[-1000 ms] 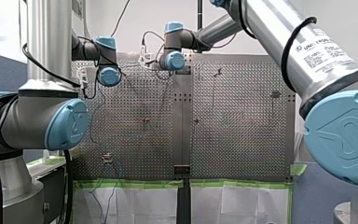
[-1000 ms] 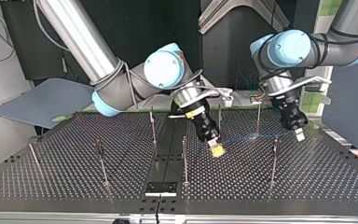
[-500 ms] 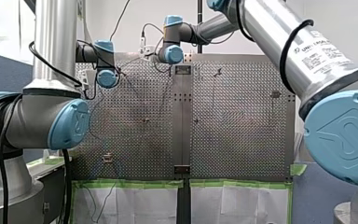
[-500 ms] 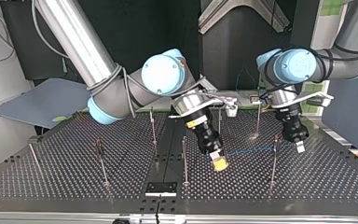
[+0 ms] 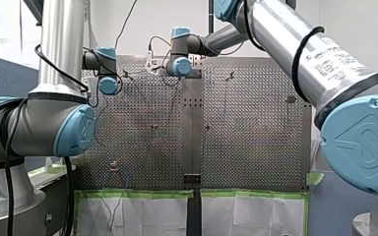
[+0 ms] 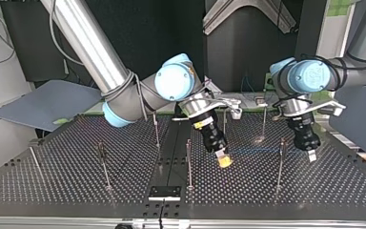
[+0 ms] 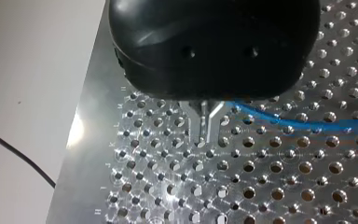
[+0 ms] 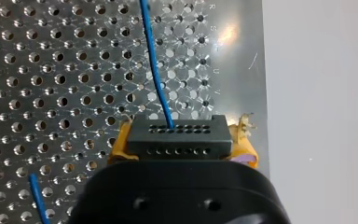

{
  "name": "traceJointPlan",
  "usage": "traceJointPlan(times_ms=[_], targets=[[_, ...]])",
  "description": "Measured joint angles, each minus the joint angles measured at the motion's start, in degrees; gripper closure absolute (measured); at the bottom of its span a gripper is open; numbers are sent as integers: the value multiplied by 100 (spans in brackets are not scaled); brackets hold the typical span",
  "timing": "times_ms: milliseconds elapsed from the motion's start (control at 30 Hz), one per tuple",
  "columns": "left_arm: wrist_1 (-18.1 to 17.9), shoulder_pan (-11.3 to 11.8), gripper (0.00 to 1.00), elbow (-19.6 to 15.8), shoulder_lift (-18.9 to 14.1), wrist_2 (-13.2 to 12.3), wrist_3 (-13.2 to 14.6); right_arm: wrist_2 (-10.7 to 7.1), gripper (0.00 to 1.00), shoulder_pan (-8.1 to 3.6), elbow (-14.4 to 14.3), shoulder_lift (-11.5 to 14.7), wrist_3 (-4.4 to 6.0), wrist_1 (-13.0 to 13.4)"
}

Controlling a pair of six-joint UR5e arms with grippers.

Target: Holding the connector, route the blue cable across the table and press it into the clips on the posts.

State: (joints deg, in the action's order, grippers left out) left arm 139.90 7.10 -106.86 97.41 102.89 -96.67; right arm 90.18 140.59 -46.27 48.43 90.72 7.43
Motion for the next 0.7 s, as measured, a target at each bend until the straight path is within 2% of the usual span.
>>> traceJointPlan(times_ms=[33,67,100,133,167,200,233,567,700], targets=[[14,7,56,0,0,-6,-23,0,100,0,0,-2,0,-1],[39,13,56,0,0,-11,-57,3,100,-1,-1,-6,0,-5],[62,15,44,0,0,-11,-81,11,100,-2,-1,-11,0,-12],[87,17,23,0,0,-7,-103,24,100,-2,-1,-18,0,-21],[127,19,23,1,0,12,-130,49,100,-2,-1,-30,0,-34],[163,21,9,1,0,37,-152,69,100,-2,-1,-42,0,-45],[203,21,0,1,0,66,-174,88,100,-3,-3,-55,1,-59],[708,-50,0,1,-20,507,-242,169,100,-6,-18,-213,0,-209],[897,-90,0,-3,-45,552,-271,217,100,-8,-19,-241,5,-225]])
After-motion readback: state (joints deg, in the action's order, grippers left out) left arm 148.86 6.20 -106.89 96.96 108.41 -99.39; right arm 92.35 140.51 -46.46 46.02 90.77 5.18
